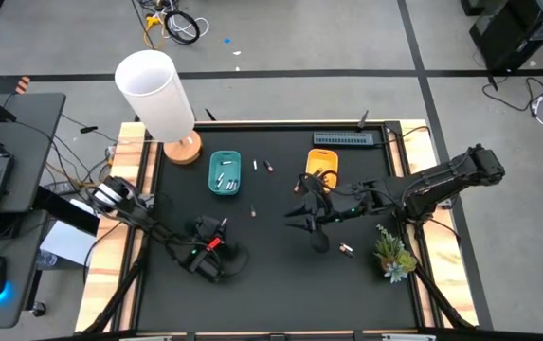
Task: Sort batteries
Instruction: Put the silver battery into the blue bin
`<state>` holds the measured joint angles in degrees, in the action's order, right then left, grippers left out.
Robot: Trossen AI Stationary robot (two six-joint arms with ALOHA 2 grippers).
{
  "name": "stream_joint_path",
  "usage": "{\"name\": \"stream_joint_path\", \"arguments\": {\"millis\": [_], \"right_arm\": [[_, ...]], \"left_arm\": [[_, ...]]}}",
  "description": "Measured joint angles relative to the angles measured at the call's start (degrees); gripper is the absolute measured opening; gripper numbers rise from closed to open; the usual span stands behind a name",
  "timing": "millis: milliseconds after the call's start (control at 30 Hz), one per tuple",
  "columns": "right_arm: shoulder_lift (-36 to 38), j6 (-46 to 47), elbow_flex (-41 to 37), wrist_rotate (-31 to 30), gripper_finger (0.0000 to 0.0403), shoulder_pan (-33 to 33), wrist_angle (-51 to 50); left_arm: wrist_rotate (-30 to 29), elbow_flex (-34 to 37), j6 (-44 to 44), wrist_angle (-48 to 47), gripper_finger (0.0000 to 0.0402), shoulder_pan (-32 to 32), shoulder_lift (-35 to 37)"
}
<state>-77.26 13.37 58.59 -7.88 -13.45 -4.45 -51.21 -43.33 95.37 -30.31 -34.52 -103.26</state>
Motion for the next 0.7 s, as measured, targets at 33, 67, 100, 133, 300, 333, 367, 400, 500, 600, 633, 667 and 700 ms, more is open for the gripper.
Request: {"name": "stream_joint_path", "arguments": {"millis": [33, 67, 100, 133, 300, 333, 367, 400, 500, 600, 633, 667, 700], "right_arm": [[0.12, -0.02, 0.0, -0.33, 0.0113, 0.12, -0.15], [0.36, -0.1, 0.0, -0.56, 0.0113, 0.3, -0.2], [0.66, -0.25, 0.0, -0.72, 0.0113, 0.41, -0.75], [0.88, -0.26, 0.0, -0.97, 0.0113, 0.55, -1.25], [1.66, -0.94, 0.02, -1.29, 0.0113, 1.62, -3.62], [1.66, -0.96, 0.02, -1.29, 0.0113, 1.77, -4.16], [1.66, -0.92, 0.02, -1.29, 0.0113, 1.89, -4.62], [1.66, -0.77, 0.02, -1.31, 0.0113, 2.05, -4.59], [1.66, -0.46, 0.02, -1.56, 0.0113, 2.32, -4.33], [1.66, -0.04, 0.02, -2.12, 0.0113, 2.35, -4.4], [1.66, 0.16, 0.02, -2.41, 0.0113, 2.38, -4.7], [1.64, 0.46, 0.02, -2.61, 0.0113, 2.38, -5.24], [1.62, 0.61, 0.02, -2.84, 0.0113, 2.38, -5.67]], "left_arm": [[0.34, -0.1, -0.57, 0.01, 0.004, -0.2, 0.56], [0.66, -0.24, -0.97, 0.26, 0.004, -0.39, 1.06], [0.46, -0.3, -1.5, 0.61, 0.004, -0.52, 1.57], [0.04, -0.3, -2.07, 0.54, 0.004, -0.61, 2.06], [-3.15, -0.35, -3.82, 0.09, 0.004, -0.79, 4.92], [-3.65, -0.35, -3.84, -0.33, 0.004, -0.79, 5.48], [-4.08, -0.35, -3.84, -0.65, 0.004, -0.79, 6.11], [-4.74, -0.35, -3.76, -0.86, 0.004, -0.67, 6.82], [-8.06, -0.36, -3.71, -2.17, 0.004, 0.55, 9.58], [-10.71, -0.39, -3.74, -4.24, 0.004, 3.42, 12.5], [-11.01, -0.39, -3.73, -5.22, 0.004, 4.67, 13.59], [-11.2, -0.42, -3.76, -6.44, 0.0041, 6.04, 14.53], [-11.3, -0.44, -3.85, -7.7, 0.0041, 7.57, 15.34]]}}
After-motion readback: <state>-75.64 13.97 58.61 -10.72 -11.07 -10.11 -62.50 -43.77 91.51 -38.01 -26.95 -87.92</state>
